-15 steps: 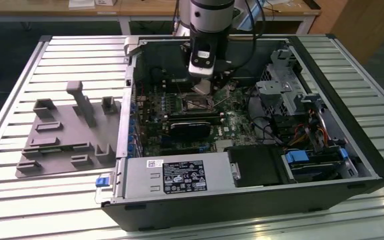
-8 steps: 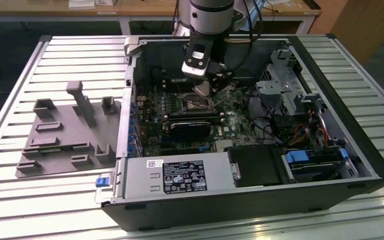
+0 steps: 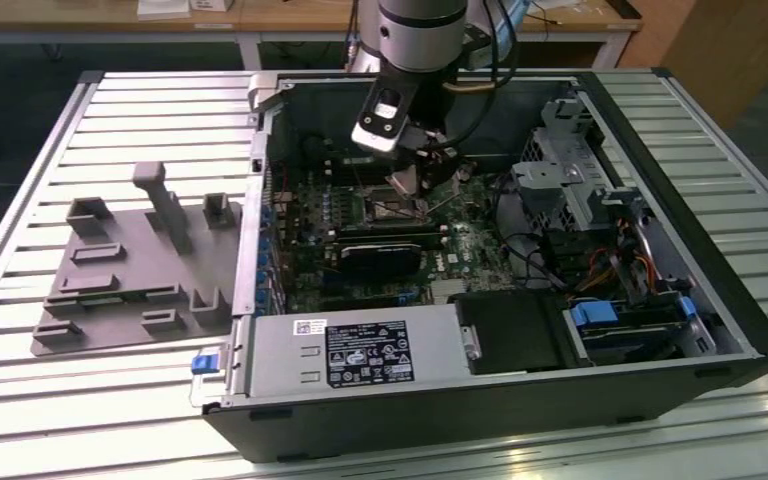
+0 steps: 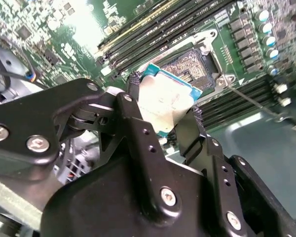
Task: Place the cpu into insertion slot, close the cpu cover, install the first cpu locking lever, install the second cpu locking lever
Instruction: 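Place the cpu into insertion slot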
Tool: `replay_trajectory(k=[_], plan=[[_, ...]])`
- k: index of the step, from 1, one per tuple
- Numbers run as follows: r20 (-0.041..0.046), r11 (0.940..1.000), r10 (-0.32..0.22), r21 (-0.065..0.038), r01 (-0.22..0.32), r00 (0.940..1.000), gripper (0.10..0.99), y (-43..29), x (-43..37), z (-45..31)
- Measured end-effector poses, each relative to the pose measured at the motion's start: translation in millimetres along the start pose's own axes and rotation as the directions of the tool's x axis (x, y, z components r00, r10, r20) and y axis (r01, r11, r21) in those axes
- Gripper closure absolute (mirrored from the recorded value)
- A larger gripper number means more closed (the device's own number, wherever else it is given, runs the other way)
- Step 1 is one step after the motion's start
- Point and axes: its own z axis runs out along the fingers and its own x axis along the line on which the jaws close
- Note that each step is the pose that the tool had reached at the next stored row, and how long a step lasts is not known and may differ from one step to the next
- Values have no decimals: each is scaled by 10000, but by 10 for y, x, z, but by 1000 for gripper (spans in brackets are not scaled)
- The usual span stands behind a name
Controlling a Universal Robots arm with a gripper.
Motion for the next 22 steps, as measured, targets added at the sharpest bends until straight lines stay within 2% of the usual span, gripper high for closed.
replay_trajectory(k=[3, 6, 11, 16, 22], plan=[[47, 9985, 548, -9, -548, 9985, 549, -1, 0, 14], [96, 9941, 1088, -19, -1087, 9940, 549, -2, 0, 27], [172, 9803, 1973, -43, -1973, 9802, 549, -5, -1, 49], [248, 9583, 2858, -75, -2857, 9580, 549, -6, -1, 72], [330, 9233, 3842, -119, -3840, 9227, 549, -9, 0, 97]])
